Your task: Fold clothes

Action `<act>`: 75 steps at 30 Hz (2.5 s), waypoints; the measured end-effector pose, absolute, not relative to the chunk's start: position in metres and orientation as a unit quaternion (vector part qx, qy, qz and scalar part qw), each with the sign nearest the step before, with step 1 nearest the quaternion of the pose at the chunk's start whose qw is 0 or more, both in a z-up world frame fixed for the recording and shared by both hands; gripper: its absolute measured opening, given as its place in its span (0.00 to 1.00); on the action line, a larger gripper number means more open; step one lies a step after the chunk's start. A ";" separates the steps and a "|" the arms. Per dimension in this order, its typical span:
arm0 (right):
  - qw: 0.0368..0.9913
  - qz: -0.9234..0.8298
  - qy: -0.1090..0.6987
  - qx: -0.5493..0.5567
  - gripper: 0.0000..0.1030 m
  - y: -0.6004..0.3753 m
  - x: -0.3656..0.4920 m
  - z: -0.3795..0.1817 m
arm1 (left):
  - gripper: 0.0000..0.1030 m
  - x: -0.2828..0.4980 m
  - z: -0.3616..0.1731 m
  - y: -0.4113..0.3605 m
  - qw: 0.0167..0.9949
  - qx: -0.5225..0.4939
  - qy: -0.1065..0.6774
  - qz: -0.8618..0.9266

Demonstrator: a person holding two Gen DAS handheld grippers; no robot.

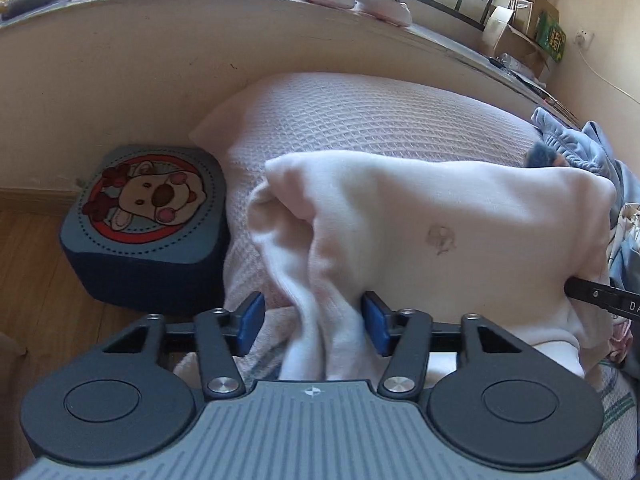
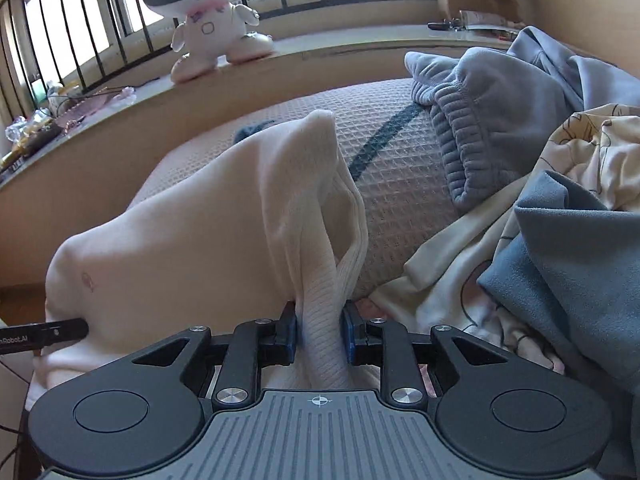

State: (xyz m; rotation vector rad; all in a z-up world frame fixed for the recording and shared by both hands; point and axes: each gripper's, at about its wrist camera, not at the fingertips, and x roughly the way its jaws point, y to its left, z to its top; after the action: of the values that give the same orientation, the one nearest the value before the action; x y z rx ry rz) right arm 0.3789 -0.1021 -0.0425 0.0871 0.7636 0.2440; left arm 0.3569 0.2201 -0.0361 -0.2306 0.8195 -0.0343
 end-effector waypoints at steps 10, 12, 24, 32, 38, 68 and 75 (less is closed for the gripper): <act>0.937 0.145 0.311 0.066 0.39 -0.122 0.319 0.004 | 0.49 0.290 0.040 0.186 0.932 -0.086 0.350 -0.044; 0.938 0.165 0.299 0.061 0.38 -0.113 0.307 0.008 | 0.47 0.286 0.043 0.167 0.933 -0.068 0.347 -0.066; 0.916 0.182 0.355 0.036 0.21 -0.071 0.315 -0.036 | 0.28 0.300 -0.028 0.145 0.910 -0.029 0.407 -0.077; 0.913 0.172 0.370 -0.008 0.19 -0.060 0.317 -0.053 | 0.32 0.300 -0.034 0.149 0.910 -0.045 0.404 -0.080; 0.921 0.175 0.347 0.005 0.24 -0.093 0.289 -0.018 | 0.72 0.273 -0.007 0.134 0.898 -0.054 0.429 -0.082; 0.959 -0.009 0.273 -0.071 0.25 -0.306 0.238 0.027 | 0.82 0.090 0.006 0.049 0.861 -0.071 0.487 -0.129; 0.970 0.014 0.244 -0.002 0.13 -0.300 0.194 0.035 | 0.82 0.073 0.023 0.058 0.874 -0.075 0.464 -0.121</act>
State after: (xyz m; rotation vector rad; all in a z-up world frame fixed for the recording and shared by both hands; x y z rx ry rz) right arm 0.1936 -0.2999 0.0348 -0.0047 0.4936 0.0282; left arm 0.0734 0.0580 0.0234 -0.1558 0.9691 -0.2529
